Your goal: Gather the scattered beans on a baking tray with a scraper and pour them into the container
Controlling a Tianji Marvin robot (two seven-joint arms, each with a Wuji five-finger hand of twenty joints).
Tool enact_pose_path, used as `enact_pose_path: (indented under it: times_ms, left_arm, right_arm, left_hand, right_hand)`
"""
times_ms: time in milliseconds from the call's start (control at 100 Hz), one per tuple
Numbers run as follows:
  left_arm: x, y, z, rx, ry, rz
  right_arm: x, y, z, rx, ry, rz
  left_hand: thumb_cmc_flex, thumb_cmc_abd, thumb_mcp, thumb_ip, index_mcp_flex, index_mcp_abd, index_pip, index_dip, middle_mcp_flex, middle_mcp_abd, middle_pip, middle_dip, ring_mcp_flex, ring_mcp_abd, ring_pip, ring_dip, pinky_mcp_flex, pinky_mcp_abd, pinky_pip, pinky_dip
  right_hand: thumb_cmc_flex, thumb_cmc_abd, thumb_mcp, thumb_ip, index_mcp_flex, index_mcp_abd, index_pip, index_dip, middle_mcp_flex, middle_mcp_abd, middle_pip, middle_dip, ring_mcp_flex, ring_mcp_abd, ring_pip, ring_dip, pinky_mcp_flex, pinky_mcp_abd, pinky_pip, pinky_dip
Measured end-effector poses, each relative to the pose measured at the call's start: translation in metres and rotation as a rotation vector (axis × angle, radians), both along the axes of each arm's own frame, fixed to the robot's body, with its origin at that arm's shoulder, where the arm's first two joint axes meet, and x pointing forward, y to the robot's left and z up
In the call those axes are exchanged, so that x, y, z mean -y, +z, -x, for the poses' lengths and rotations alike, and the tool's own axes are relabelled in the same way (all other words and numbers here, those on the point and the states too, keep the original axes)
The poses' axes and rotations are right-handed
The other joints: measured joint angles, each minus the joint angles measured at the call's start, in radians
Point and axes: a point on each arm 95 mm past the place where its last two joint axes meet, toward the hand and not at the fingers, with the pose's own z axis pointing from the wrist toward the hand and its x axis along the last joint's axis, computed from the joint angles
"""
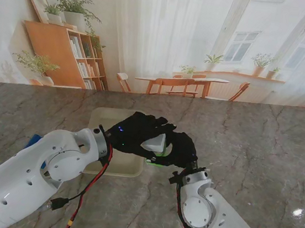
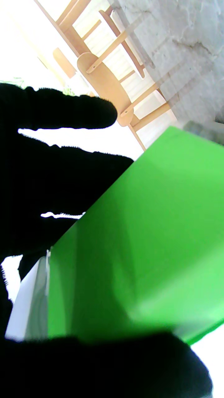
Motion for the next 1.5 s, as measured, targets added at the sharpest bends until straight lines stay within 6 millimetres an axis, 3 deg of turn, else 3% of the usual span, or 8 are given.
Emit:
enact_pose_path:
  times_ms: [220, 430, 520, 630, 810, 1030, 1310, 1500]
  left_arm:
    - [-0.003, 0.006, 0.005, 0.075, 0.027, 0.015]
    - [-0.01, 0.007, 0.007, 0.023, 0.141, 0.076]
    - [-0.011, 0.006, 0.008, 0.027, 0.152, 0.07]
    - [-0.01, 0.004, 0.007, 0.028, 0.156, 0.068]
    - [-0.004, 0.0, 0.005, 0.013, 0.143, 0.077]
    - [-0.002, 0.001, 0.004, 0.01, 0.1, 0.059]
    - [-0.004, 0.005, 0.004, 0.043, 0.029, 0.014]
    - [-0.001, 0.003, 0.0, 0.106, -0.033, 0.007]
  right_arm:
    - [0.0, 0.004, 0.001, -0.001, -0.001, 0.003]
    - [0.0, 0.006, 0.001, 0.004, -0.001, 0.004]
    - [0.0, 0.007, 0.002, 0.008, 0.001, 0.006]
    - [0.0, 0.008, 0.003, 0.014, 0.002, 0.009]
    - [0.002, 0.009, 0.003, 0.016, -0.002, 0.011]
    - [0.004, 0.008, 0.004, 0.013, -0.009, 0.012]
    - [0.004, 0.007, 0.005, 0.011, -0.005, 0.011]
    - [0.004, 0.008, 0.006, 0.011, -0.004, 0.007]
  left_hand:
    - [-0.046, 0.05, 0.002, -0.001, 0.0, 0.077, 0.001, -0.022, 0.004, 0.009, 0.005, 0.0, 0.0, 0.002, -0.005, -0.007, -0.008, 0.0, -0.009, -0.001]
    - [-0.091, 0.081, -0.012, -0.001, 0.0, 0.178, 0.071, 0.23, 0.123, 0.006, 0.065, 0.121, 0.021, 0.003, 0.052, 0.064, 0.029, 0.0, 0.078, 0.048]
    - [-0.1, 0.081, -0.012, -0.001, 0.006, 0.179, 0.103, 0.287, 0.167, 0.006, 0.098, 0.197, 0.035, 0.003, 0.084, 0.103, 0.052, -0.017, 0.119, 0.077]
    - [-0.11, 0.081, -0.014, -0.004, 0.084, 0.175, 0.146, 0.355, 0.216, 0.004, 0.148, 0.31, 0.065, 0.003, 0.116, 0.153, 0.066, -0.042, 0.158, 0.099]
    - [-0.09, 0.081, -0.031, -0.006, 0.155, 0.123, 0.185, 0.445, 0.255, -0.032, 0.224, 0.458, 0.089, -0.012, 0.186, 0.216, 0.101, -0.089, 0.212, 0.122]
    - [0.068, 0.082, -0.077, -0.007, 0.189, 0.083, 0.125, 0.4, 0.275, -0.057, 0.207, 0.398, 0.123, -0.039, 0.212, 0.227, 0.114, -0.102, 0.221, 0.122]
    - [0.152, 0.064, -0.094, -0.011, 0.188, 0.084, 0.103, 0.351, 0.284, -0.067, 0.161, 0.341, 0.152, -0.075, 0.214, 0.227, 0.14, -0.115, 0.221, 0.122]
    - [0.166, 0.006, -0.113, -0.008, 0.196, 0.059, 0.166, 0.406, 0.295, -0.084, 0.196, 0.521, 0.179, -0.13, 0.251, 0.242, 0.176, -0.142, 0.221, 0.108]
  right_hand:
    - [0.0, 0.0, 0.0, 0.0, 0.0, 0.0, 0.0, 0.0, 0.0, 0.0, 0.0, 0.0, 0.0, 0.0, 0.0, 0.001, 0.0, 0.0, 0.0, 0.0]
    - [0.0, 0.0, 0.0, 0.0, 0.0, 0.0, 0.0, 0.0, 0.0, 0.0, 0.0, 0.0, 0.0, 0.0, 0.0, 0.002, 0.0, 0.0, 0.0, 0.0]
    - [0.0, 0.0, 0.0, 0.0, 0.0, 0.0, 0.0, 0.0, 0.0, 0.0, 0.0, 0.0, 0.0, 0.0, 0.0, 0.002, 0.0, 0.0, 0.0, 0.0]
    - [0.0, 0.0, 0.0, 0.0, 0.0, 0.0, 0.0, 0.0, 0.0, 0.0, 0.0, 0.0, 0.0, 0.0, 0.001, 0.002, 0.0, 0.0, 0.0, 0.0]
    - [0.004, 0.0, 0.001, 0.0, 0.0, 0.004, 0.0, 0.0, 0.0, 0.003, 0.0, 0.0, 0.0, 0.001, 0.002, 0.002, 0.0, 0.0, 0.0, 0.0]
    - [0.004, 0.0, 0.013, -0.001, 0.0, 0.011, 0.0, 0.0, 0.0, 0.009, 0.002, 0.0, 0.0, 0.005, 0.005, 0.004, 0.0, 0.0, 0.0, 0.0]
    - [0.006, -0.004, 0.014, -0.002, 0.0, 0.012, 0.0, 0.0, 0.0, 0.01, 0.009, 0.0, 0.0, 0.006, 0.008, 0.007, 0.0, 0.0, 0.0, 0.0]
    - [0.017, -0.023, 0.014, -0.002, 0.0, 0.012, 0.009, 0.01, 0.0, 0.015, 0.009, 0.0, 0.0, 0.01, 0.008, 0.007, 0.001, 0.0, 0.0, 0.0]
